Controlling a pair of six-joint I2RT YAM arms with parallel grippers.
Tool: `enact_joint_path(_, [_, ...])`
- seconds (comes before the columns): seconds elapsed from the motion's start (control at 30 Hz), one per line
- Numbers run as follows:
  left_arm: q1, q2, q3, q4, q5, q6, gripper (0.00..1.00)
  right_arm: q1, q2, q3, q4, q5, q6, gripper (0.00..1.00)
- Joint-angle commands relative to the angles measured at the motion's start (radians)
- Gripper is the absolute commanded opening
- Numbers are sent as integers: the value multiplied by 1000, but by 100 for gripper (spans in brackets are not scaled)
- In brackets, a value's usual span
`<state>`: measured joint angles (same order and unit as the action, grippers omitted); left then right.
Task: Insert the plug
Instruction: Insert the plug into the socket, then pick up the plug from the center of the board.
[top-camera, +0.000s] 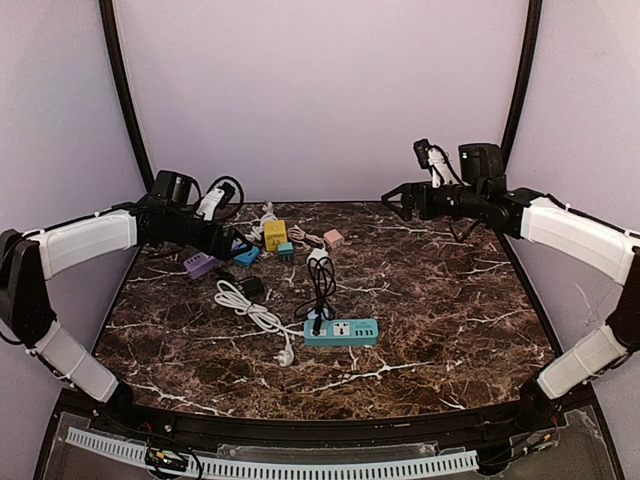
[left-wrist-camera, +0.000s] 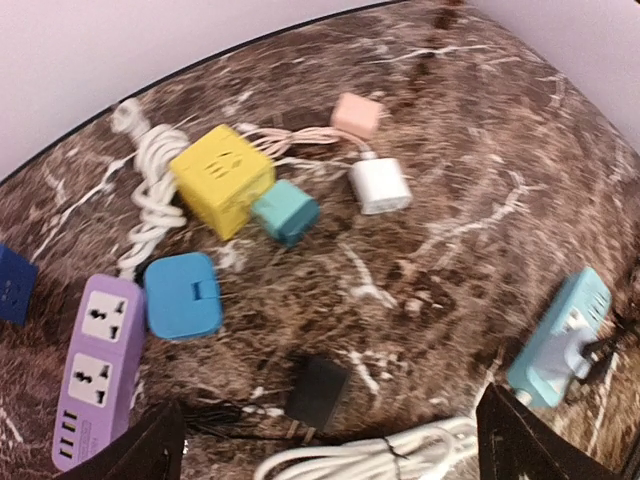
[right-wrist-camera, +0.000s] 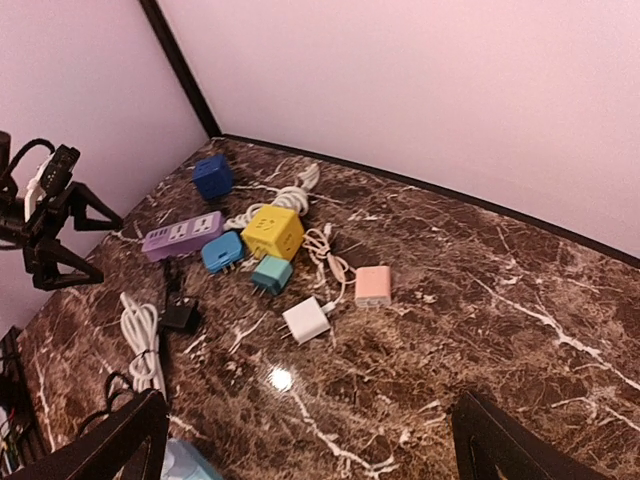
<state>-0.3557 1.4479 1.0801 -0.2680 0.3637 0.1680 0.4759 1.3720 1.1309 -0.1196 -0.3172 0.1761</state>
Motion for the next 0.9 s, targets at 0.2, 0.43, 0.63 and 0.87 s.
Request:
enact_joint_path(0.2, [-10, 408, 483, -167, -448, -414, 95, -37, 319, 301, -347, 374, 261, 99])
enact_joint_path(0.43, [-61, 617, 723, -141, -464, -576, 99, -45, 441, 347, -443, 366, 302, 99])
enact_joint_path(0.63, [-86, 789, 922, -284, -570, -683, 99, -45, 452, 426, -536, 450, 370, 99])
enact_joint_path(0.87, [-122, 889, 963, -313, -631, -700, 99, -48, 496, 459, -546, 484, 216, 99])
